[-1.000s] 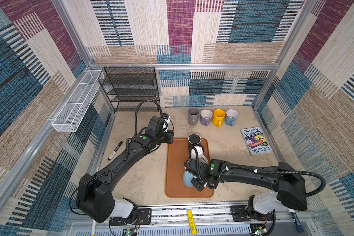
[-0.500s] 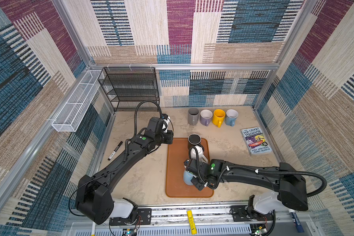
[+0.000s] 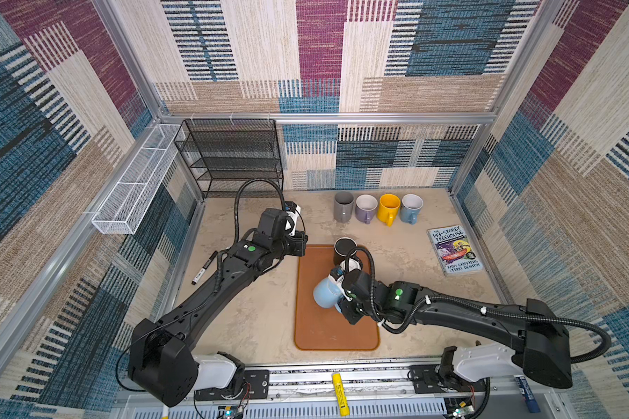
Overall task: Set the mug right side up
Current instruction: 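Carry the light blue mug up toward the far side, tilting it sideways, then hold the blue mug sideways with the right gripper while the left gripper approaches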
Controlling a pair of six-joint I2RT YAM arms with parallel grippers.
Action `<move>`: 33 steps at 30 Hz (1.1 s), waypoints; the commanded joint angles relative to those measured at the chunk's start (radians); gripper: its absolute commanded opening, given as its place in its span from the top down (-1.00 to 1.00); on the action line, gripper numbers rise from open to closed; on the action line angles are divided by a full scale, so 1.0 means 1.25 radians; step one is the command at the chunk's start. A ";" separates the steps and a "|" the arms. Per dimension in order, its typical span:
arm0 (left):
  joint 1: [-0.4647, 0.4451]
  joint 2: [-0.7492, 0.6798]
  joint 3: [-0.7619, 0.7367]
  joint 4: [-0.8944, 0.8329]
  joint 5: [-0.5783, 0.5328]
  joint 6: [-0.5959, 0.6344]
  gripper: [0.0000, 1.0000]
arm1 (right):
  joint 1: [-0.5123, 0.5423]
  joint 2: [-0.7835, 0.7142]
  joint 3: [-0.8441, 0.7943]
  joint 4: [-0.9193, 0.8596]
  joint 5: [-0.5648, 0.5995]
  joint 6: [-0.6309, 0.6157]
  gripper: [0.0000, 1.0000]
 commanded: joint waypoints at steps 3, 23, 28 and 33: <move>0.002 -0.020 -0.004 0.013 -0.013 -0.013 0.62 | -0.043 -0.045 -0.023 0.221 -0.074 -0.024 0.95; 0.006 -0.124 -0.073 0.140 0.078 -0.035 0.62 | -0.312 -0.128 0.010 0.411 -0.329 -0.049 0.98; 0.007 -0.130 -0.082 0.168 0.116 -0.044 0.56 | -0.368 -0.100 0.047 0.449 -0.405 -0.047 0.98; 0.010 -0.137 -0.090 0.207 0.165 -0.063 0.49 | -0.412 -0.070 0.081 0.491 -0.487 -0.034 0.99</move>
